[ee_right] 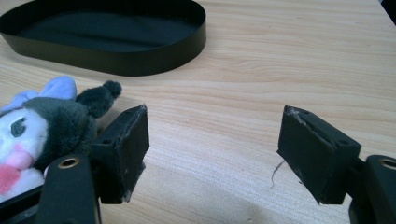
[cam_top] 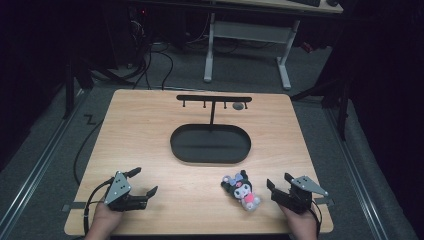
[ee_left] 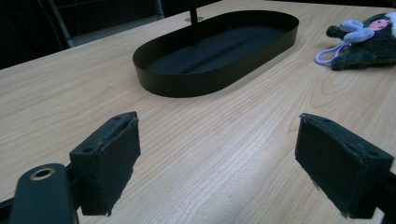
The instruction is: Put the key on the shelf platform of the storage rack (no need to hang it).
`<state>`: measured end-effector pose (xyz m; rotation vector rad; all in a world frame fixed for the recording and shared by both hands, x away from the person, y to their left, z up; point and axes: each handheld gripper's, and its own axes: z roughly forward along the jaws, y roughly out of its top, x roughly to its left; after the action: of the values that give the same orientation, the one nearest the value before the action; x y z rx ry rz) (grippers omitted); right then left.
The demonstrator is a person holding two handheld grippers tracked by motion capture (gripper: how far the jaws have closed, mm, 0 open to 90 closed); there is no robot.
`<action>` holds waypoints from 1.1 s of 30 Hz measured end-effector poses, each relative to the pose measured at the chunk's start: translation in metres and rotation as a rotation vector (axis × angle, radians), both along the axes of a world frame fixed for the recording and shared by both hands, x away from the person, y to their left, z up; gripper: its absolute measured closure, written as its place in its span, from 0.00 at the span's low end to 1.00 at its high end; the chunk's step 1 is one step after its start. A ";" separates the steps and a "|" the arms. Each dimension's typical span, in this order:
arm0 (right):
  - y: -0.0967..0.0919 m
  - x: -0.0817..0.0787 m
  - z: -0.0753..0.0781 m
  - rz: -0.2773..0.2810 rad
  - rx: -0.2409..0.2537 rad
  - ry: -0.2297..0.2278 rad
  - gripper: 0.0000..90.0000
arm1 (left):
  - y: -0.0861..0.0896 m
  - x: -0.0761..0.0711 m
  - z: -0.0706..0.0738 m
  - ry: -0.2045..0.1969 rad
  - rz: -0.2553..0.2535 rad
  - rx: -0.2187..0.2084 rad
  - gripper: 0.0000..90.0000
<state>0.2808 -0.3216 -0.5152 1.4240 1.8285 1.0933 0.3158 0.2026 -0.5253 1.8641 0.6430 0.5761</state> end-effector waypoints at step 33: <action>0.013 0.014 0.015 0.072 -0.152 0.226 0.23 | 0.001 -0.002 -0.001 -0.013 0.001 0.013 0.16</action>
<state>0.2952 -0.3086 -0.4999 1.4496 2.0876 0.8331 0.3137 0.2038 -0.5268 1.8710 0.6328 0.5935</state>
